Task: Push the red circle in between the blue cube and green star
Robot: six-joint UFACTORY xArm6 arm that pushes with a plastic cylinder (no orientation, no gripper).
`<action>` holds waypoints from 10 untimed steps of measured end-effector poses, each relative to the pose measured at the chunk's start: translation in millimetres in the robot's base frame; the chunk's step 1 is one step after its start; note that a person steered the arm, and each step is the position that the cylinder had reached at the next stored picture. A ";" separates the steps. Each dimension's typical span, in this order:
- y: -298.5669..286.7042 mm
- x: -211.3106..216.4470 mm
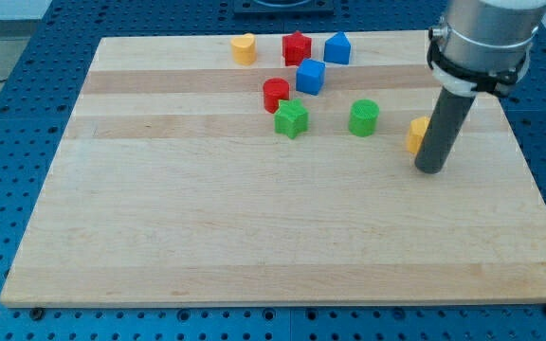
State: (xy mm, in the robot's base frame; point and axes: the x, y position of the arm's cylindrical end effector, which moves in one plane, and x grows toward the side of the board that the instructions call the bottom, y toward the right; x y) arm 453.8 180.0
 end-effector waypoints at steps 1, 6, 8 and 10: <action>3.0 -28.9; 3.9 2.2; -141.9 13.8; -248.5 -79.7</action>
State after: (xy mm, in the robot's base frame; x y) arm 374.1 -68.4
